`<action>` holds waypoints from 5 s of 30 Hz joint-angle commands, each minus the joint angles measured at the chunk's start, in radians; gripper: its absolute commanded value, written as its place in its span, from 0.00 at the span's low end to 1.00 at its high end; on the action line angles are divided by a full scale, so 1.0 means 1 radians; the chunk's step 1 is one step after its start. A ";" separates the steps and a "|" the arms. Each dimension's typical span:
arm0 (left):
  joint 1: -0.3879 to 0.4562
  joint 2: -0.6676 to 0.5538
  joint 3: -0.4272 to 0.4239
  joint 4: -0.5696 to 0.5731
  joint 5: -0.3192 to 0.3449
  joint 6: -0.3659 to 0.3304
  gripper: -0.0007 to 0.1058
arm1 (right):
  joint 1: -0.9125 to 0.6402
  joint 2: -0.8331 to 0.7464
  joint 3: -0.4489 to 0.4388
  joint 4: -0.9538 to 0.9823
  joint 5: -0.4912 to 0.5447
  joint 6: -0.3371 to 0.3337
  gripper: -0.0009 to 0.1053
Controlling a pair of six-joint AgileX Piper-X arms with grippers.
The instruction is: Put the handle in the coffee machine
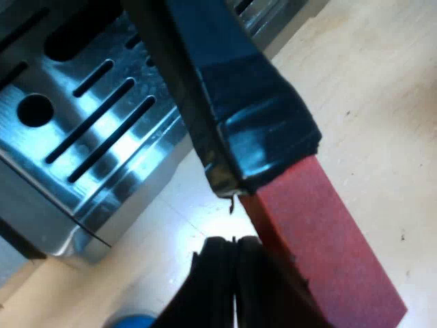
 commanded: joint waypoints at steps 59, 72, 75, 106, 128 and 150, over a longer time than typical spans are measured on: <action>-0.103 -0.128 -0.043 0.078 -0.095 0.138 0.04 | -0.177 -0.005 -0.257 0.471 -0.218 0.079 0.60; 0.042 -0.297 -0.043 0.169 -0.102 0.101 1.00 | -0.175 -0.005 -0.257 0.471 -0.224 0.108 0.60; 0.111 -0.343 -0.043 0.167 -0.102 0.097 1.00 | -0.180 -0.005 -0.257 0.452 -0.230 0.096 0.60; 0.243 -0.420 -0.346 0.000 -0.228 -0.187 1.00 | -1.327 -0.067 -0.512 0.863 -0.755 -0.073 0.60; 0.406 -0.708 -0.328 0.154 -0.092 -0.262 1.00 | -1.432 -0.494 -0.512 1.079 -0.814 -0.177 0.60; 0.288 -0.955 -0.305 0.377 -0.107 -0.118 1.00 | -1.435 -0.920 -0.418 1.279 -0.853 -0.177 0.60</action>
